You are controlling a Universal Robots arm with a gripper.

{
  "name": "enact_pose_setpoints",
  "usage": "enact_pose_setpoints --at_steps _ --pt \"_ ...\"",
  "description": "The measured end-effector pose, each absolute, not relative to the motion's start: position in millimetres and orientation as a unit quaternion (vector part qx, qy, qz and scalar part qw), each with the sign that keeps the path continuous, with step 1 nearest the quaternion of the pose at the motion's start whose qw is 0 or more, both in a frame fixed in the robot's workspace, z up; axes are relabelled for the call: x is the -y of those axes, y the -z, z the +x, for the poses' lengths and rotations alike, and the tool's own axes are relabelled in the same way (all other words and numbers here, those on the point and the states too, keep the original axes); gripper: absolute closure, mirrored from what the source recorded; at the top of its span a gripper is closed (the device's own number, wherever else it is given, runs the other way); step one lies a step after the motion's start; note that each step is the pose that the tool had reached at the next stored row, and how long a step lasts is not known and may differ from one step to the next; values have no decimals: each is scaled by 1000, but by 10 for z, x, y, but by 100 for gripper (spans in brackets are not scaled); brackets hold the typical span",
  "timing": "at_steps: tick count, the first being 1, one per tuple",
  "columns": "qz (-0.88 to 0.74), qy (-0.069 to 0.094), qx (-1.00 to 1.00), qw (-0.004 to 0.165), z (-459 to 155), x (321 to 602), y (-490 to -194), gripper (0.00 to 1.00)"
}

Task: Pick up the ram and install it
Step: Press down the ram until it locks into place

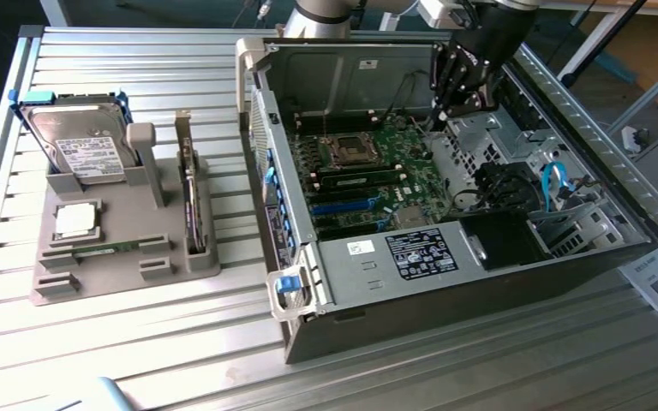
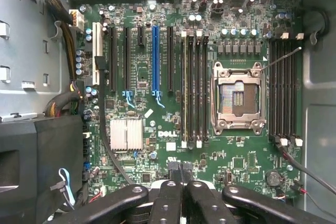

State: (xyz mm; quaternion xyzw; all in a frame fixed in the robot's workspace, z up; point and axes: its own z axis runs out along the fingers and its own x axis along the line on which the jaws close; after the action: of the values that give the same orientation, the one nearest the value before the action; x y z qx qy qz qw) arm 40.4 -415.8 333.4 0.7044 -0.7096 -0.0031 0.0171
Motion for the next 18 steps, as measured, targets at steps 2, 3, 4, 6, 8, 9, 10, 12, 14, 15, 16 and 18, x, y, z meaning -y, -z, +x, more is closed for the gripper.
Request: enact_pose_setpoints --at_steps 2,3,4,6,8,9,10,12,14,15,16,18 --pt "704 3 710 17 404 4158 -3307 89" --pt "704 3 710 17 404 4158 -3287 89" --pt "704 3 710 16 404 4158 -3275 89" --pt "704 2 710 16 404 4158 -3247 89" --pt "704 2 710 16 404 4158 -3216 89" --pt "704 2 710 16 404 4158 -3205 89" --pt "704 2 710 16 404 4158 -3191 89" --pt "704 2 710 15 404 4158 -3159 89" --pt "704 1 710 15 404 4158 -3126 89" --pt "704 1 710 15 404 4158 -3118 89" --pt "704 1 710 15 404 4158 -3110 89" --pt "704 1 710 15 404 4158 -3093 89"
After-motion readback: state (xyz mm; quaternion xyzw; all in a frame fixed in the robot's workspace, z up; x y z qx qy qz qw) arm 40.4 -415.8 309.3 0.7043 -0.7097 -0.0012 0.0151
